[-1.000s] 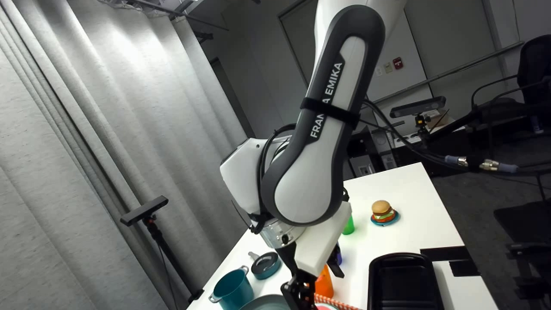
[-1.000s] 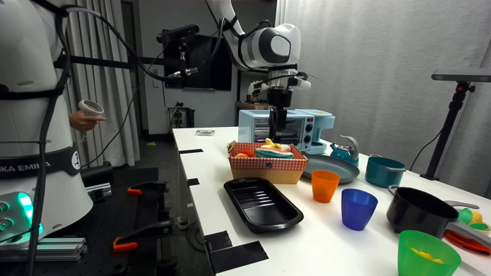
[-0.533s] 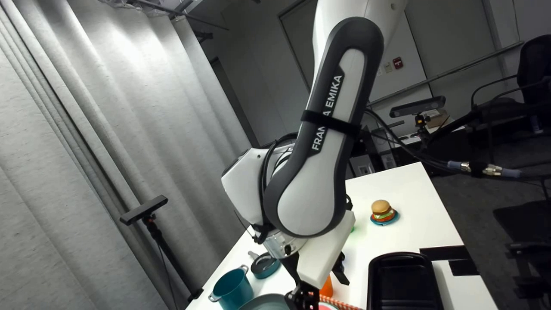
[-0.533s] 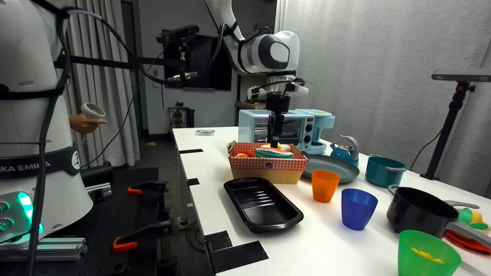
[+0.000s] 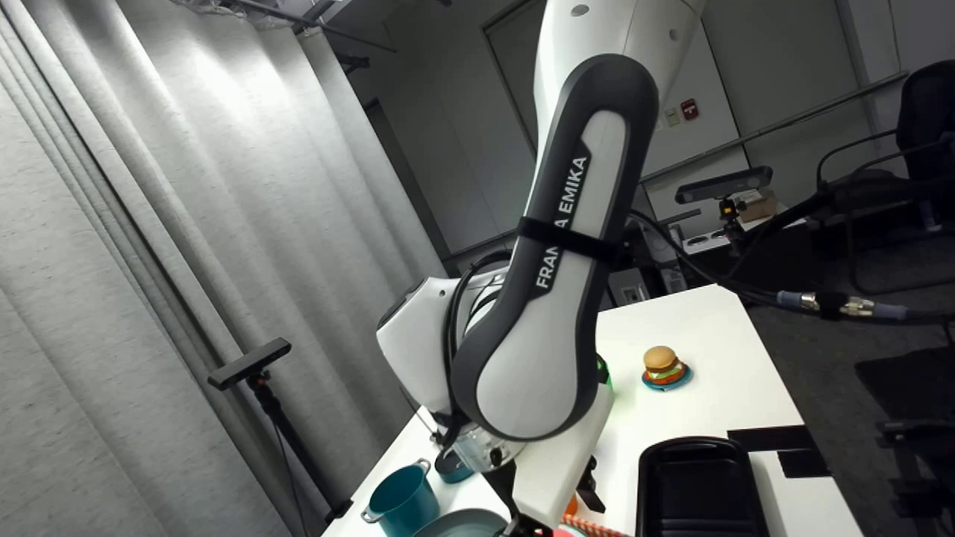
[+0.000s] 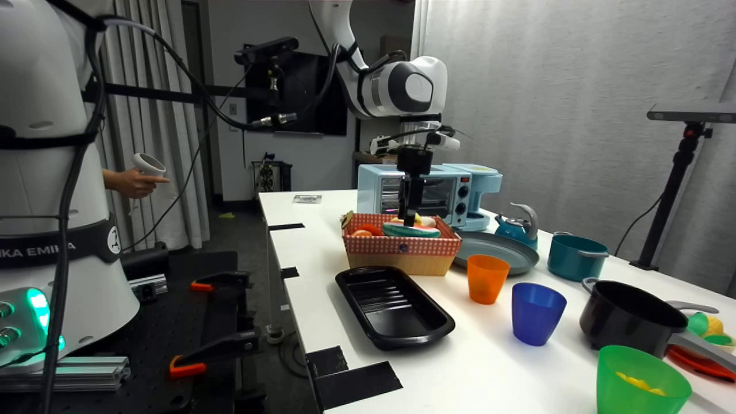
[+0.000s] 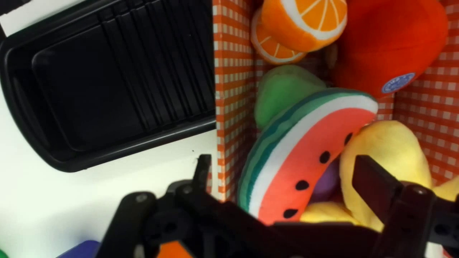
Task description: Remove the watermelon plushie from the box and put them on the tray,then put two of them back
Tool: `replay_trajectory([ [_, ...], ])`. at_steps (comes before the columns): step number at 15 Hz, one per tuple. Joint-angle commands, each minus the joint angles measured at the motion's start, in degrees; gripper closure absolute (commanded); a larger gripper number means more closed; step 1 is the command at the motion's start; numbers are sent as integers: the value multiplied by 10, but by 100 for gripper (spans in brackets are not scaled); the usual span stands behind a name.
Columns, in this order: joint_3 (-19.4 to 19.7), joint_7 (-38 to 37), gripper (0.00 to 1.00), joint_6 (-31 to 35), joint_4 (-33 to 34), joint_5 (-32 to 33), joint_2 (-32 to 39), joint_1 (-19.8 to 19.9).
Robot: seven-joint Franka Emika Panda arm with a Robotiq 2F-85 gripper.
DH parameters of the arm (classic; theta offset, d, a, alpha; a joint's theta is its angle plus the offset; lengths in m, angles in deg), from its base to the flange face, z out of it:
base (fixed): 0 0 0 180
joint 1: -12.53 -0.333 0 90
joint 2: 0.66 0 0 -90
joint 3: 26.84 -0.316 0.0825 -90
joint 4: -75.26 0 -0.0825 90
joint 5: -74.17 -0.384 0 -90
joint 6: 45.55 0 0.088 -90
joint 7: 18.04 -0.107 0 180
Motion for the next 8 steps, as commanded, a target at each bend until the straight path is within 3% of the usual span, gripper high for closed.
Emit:
replay_trajectory([
  [1,6,-15,0,-24,49,8,30,-23],
  [8,13,-7,0,-23,64,2,49,-26],
])
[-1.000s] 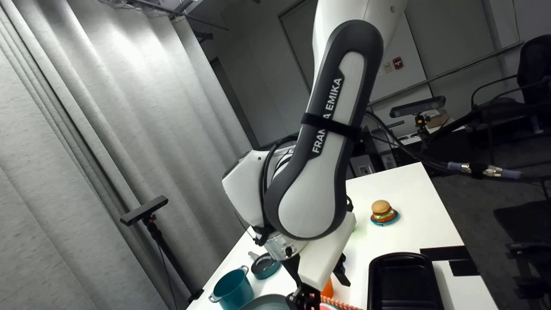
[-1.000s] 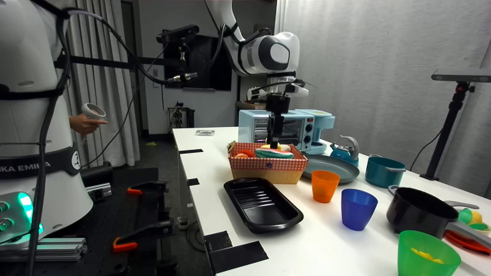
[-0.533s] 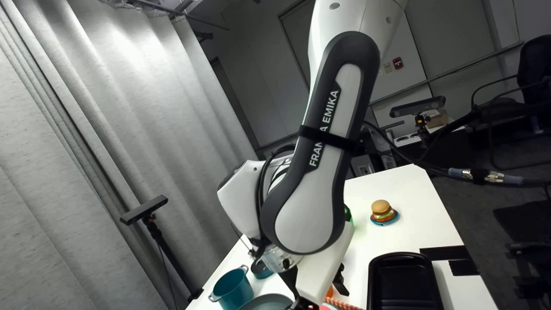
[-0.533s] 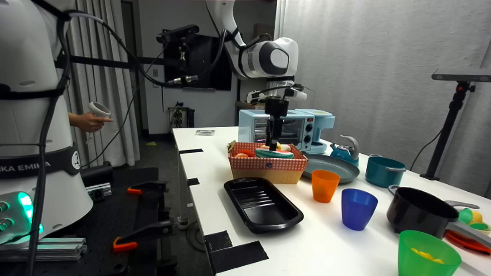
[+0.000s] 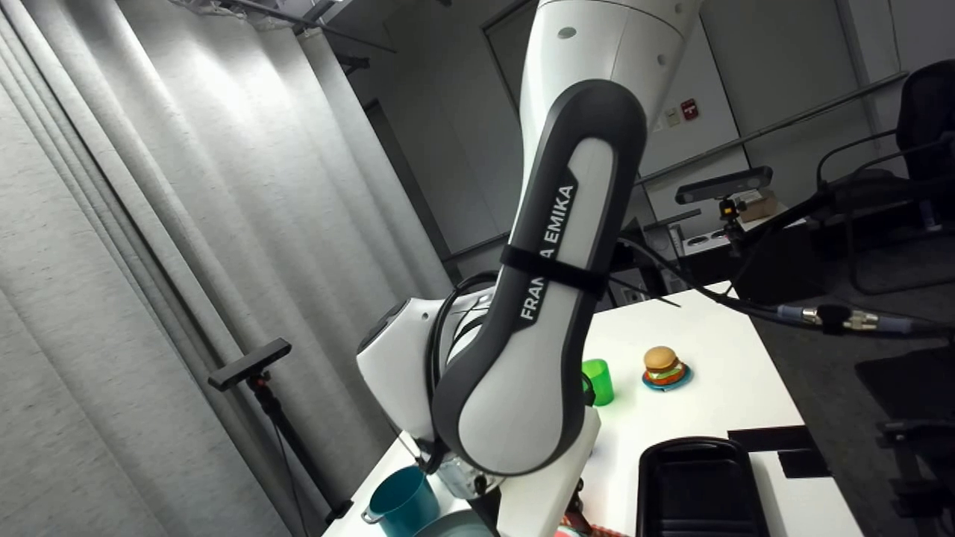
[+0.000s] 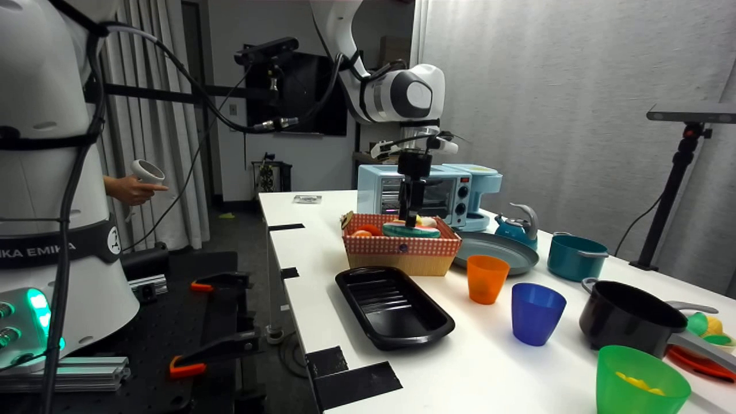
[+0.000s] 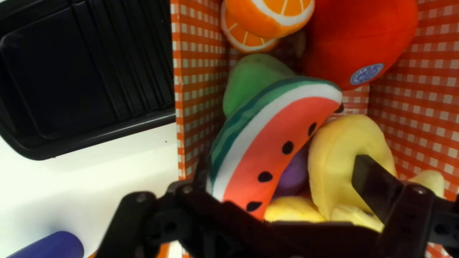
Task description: Remove the watermelon plushie from the box and put them on the tray,then put two of them back
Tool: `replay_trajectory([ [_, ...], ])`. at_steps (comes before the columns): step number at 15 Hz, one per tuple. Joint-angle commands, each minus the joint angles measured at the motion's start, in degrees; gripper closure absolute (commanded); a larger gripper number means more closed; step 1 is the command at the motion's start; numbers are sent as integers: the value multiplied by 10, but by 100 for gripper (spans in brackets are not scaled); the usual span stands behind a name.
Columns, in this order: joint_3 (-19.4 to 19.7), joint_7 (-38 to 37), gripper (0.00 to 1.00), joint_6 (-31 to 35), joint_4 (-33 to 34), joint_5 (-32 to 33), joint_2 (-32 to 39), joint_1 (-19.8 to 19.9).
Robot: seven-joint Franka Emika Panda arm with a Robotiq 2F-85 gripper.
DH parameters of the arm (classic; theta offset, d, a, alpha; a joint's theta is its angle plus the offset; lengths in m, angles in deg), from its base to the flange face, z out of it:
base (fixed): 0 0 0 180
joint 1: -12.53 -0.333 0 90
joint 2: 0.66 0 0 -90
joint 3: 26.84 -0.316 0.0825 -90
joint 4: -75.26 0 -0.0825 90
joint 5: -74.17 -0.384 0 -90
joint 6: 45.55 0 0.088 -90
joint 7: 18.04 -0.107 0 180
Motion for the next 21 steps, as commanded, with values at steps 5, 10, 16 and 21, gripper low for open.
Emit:
replay_trajectory([
  [5,16,-7,22,-19,20,-2,21,-4],
  [10,17,-7,56,-18,21,-2,26,-5],
  [16,19,-3,98,-21,6,1,4,-4],
  [21,22,8,98,-20,-30,10,-45,1],
])
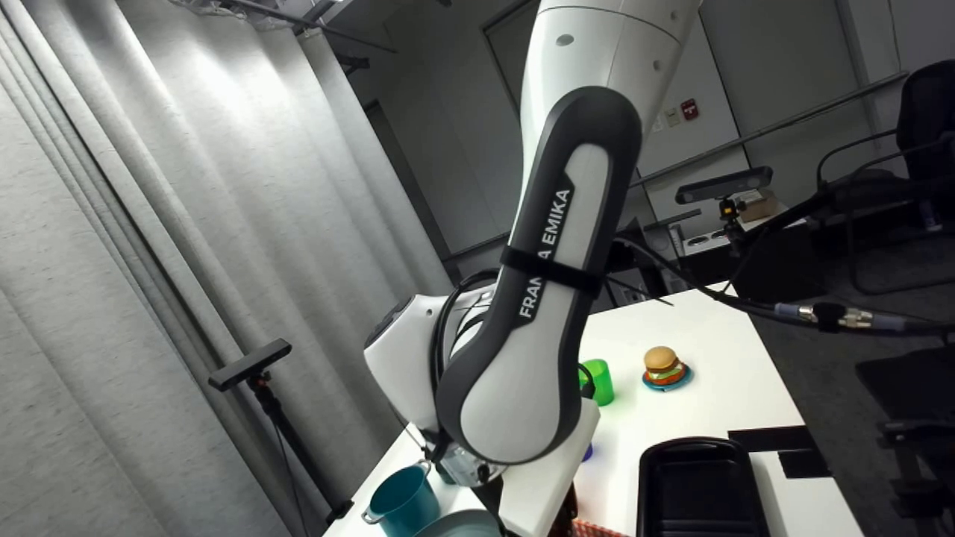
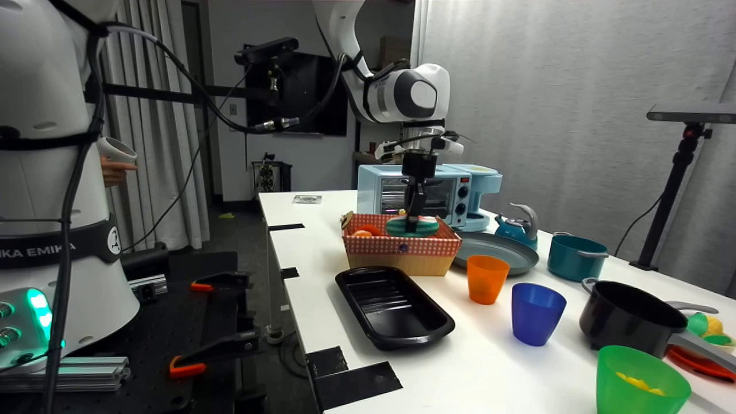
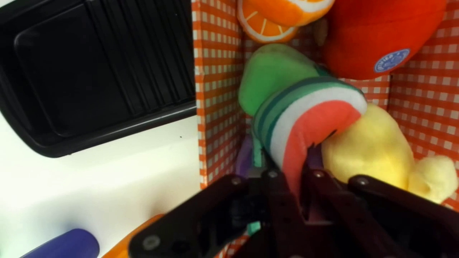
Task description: Remove the watermelon plushie from the box and put them on the tray,then put two of them back
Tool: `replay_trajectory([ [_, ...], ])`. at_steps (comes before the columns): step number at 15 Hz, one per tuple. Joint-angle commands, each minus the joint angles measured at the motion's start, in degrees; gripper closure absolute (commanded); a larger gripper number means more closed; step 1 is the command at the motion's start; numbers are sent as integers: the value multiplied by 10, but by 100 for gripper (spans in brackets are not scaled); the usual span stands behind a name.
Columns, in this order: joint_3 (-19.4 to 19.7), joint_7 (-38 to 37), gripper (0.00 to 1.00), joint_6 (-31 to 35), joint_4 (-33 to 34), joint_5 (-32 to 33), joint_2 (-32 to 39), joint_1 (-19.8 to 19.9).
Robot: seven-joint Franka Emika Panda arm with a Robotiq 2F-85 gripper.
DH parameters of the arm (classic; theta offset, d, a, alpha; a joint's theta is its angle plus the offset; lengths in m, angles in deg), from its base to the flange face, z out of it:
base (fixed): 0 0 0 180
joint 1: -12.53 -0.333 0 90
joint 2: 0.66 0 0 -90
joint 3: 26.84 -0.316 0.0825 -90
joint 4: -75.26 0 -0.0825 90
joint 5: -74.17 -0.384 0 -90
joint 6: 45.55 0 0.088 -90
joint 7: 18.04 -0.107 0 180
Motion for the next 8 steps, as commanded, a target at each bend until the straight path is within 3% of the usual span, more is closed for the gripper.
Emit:
replay_trajectory([
  [1,8,10,97,-20,-36,11,-53,2],
  [8,23,41,97,-25,-128,26,-147,33],
])
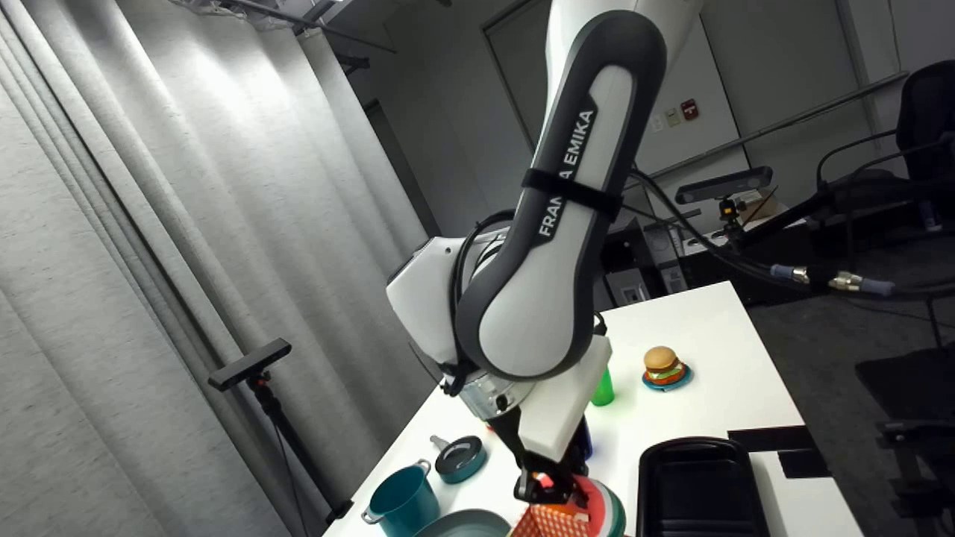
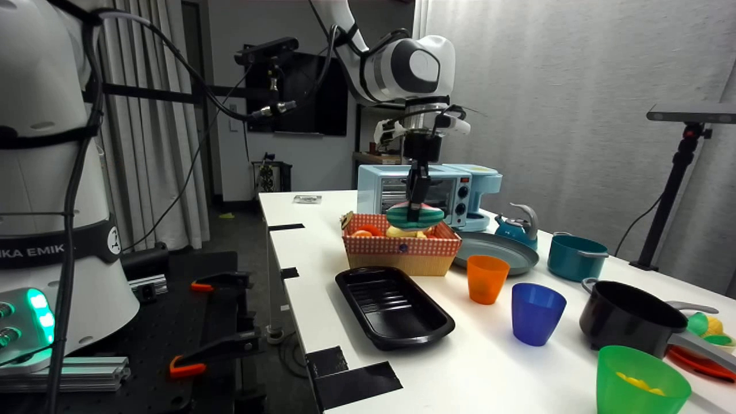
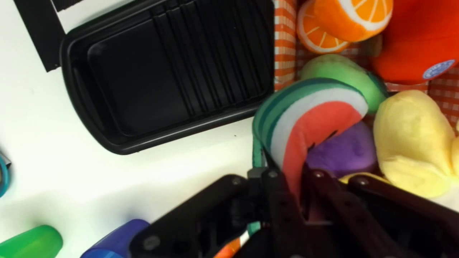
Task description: Remove the watermelon plushie from the box and put them on the tray,then put two of them back
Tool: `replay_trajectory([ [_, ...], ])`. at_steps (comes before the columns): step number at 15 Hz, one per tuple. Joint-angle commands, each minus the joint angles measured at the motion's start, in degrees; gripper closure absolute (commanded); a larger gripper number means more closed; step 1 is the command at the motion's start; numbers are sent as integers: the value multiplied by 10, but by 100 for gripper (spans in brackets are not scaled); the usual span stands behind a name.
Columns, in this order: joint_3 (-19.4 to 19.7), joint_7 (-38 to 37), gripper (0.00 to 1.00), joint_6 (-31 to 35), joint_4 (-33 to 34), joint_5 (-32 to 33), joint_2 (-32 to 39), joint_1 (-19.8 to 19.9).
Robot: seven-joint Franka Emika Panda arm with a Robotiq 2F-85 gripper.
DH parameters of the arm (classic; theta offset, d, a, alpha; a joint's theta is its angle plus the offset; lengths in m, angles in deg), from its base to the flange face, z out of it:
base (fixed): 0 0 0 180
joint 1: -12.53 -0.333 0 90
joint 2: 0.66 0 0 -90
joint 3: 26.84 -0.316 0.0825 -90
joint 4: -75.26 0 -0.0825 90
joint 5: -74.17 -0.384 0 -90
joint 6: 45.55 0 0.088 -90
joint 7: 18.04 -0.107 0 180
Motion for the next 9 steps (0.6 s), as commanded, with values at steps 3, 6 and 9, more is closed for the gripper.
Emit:
replay_trajectory([
  [3,7,30,97,-1,-100,22,-94,35],
  [6,9,38,97,1,-143,20,-122,55],
  [9,10,46,97,6,-175,25,-134,72],
])
